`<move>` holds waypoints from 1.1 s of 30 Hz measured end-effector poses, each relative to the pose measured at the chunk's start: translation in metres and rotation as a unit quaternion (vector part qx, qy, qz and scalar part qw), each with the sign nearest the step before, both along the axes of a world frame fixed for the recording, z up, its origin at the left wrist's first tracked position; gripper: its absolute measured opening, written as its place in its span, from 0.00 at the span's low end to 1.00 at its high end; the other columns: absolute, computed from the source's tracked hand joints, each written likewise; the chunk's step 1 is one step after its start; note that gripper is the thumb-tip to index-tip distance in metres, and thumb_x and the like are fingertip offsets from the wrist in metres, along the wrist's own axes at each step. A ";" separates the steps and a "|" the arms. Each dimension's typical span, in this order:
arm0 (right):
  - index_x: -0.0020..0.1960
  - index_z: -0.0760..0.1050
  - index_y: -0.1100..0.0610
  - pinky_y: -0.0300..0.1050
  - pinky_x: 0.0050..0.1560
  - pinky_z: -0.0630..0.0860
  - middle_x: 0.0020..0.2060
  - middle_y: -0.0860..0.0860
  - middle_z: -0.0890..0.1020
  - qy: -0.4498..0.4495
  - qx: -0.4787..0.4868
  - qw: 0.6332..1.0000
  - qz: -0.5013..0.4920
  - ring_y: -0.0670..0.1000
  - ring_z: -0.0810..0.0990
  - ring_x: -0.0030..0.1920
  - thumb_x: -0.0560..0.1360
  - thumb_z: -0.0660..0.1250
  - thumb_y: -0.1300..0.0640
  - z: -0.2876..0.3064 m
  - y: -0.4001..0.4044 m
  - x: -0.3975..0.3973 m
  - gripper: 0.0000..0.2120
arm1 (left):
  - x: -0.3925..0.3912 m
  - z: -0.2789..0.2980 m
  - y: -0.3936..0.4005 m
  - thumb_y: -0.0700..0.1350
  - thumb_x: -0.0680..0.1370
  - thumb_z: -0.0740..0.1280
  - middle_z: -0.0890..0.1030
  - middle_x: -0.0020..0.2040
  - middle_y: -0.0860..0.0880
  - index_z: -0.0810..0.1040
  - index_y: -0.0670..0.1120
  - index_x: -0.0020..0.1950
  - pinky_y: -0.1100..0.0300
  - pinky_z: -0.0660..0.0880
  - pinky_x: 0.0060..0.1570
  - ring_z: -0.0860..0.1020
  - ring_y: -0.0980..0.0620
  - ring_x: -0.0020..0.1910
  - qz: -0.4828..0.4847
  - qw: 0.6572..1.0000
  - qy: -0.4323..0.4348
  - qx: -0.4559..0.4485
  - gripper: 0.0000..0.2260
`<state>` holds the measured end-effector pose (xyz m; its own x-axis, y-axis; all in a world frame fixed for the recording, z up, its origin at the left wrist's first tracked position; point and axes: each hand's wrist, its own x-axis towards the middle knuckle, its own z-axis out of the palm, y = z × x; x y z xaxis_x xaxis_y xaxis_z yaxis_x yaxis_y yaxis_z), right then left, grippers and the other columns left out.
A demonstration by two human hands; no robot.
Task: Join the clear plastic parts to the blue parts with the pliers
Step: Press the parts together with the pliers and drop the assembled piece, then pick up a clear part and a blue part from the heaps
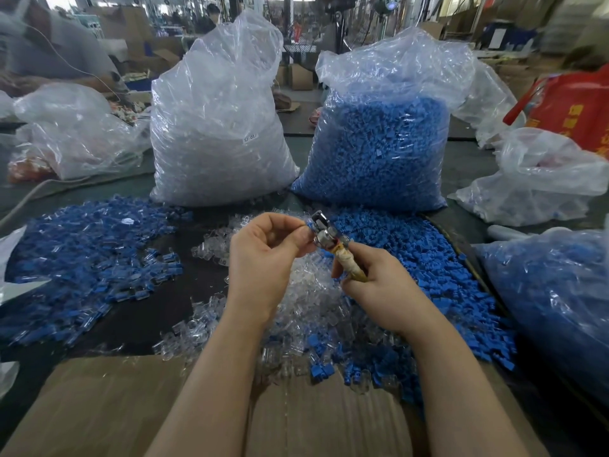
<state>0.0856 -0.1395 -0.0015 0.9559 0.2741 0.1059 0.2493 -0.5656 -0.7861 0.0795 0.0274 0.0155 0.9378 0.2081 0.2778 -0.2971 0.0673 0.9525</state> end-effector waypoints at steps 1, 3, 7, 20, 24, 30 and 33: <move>0.40 0.73 0.50 0.40 0.29 0.64 0.27 0.40 0.74 -0.005 -0.003 1.000 -0.003 0.43 0.67 0.25 0.72 0.64 0.66 -0.001 0.000 0.000 0.10 | 0.000 0.000 0.000 0.30 0.75 0.70 0.84 0.34 0.51 0.80 0.42 0.42 0.68 0.78 0.38 0.84 0.55 0.36 -0.001 1.000 0.001 -0.001 0.07; 0.40 0.73 0.52 0.43 0.29 0.64 0.28 0.42 0.74 -0.015 -0.007 1.000 -0.010 0.44 0.67 0.26 0.71 0.64 0.66 -0.002 0.001 0.000 0.09 | -0.001 0.000 -0.001 0.30 0.74 0.70 0.84 0.34 0.51 0.80 0.42 0.42 0.68 0.78 0.37 0.83 0.56 0.35 0.001 1.000 0.004 -0.002 0.07; 0.39 0.72 0.52 0.46 0.32 0.65 0.28 0.44 0.74 -0.021 -0.009 1.000 -0.016 0.45 0.67 0.27 0.70 0.63 0.64 -0.002 0.003 0.000 0.07 | 0.000 0.001 -0.001 0.31 0.74 0.70 0.84 0.33 0.51 0.80 0.41 0.43 0.68 0.77 0.37 0.83 0.56 0.34 0.003 1.000 0.015 -0.019 0.06; 0.58 0.68 0.45 0.51 0.49 0.75 0.47 0.46 0.79 0.023 -0.156 0.980 -0.125 0.53 0.77 0.46 0.79 0.61 0.45 -0.007 -0.013 0.008 0.09 | 0.009 -0.031 0.107 0.38 0.74 0.74 0.85 0.38 0.50 0.82 0.52 0.42 0.54 0.81 0.50 0.84 0.54 0.39 0.312 0.927 0.198 0.069 0.08; 0.56 0.67 0.43 0.51 0.43 0.78 0.43 0.48 0.79 0.027 -0.264 0.951 -0.161 0.53 0.77 0.41 0.81 0.58 0.48 -0.011 -0.016 0.007 0.05 | 0.002 -0.048 0.138 0.40 0.74 0.74 0.85 0.44 0.46 0.85 0.47 0.50 0.49 0.80 0.55 0.83 0.50 0.45 0.403 0.873 0.245 0.123 0.05; 0.40 0.66 0.50 0.44 0.30 0.66 0.36 0.50 0.75 0.038 -0.280 0.933 -0.223 0.52 0.75 0.34 0.79 0.61 0.51 -0.016 -0.012 0.009 0.09 | -0.002 -0.040 0.129 0.39 0.77 0.70 0.83 0.55 0.41 0.83 0.42 0.59 0.48 0.76 0.58 0.80 0.42 0.54 0.428 0.834 0.232 0.260 0.11; 0.39 0.66 0.51 0.42 0.28 0.64 0.35 0.50 0.75 0.043 -0.305 0.926 -0.220 0.51 0.73 0.32 0.76 0.64 0.54 -0.019 -0.007 0.008 0.09 | 0.001 -0.033 0.114 0.42 0.77 0.70 0.85 0.49 0.44 0.85 0.47 0.53 0.50 0.76 0.53 0.80 0.43 0.48 0.361 0.841 0.185 0.358 0.07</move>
<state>0.0940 -0.1462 -0.0203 0.9869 -0.1597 -0.0223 -0.1591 -0.9424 -0.2941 0.0808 0.1412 -0.0170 0.6880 0.6647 0.2914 0.3124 -0.6336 0.7078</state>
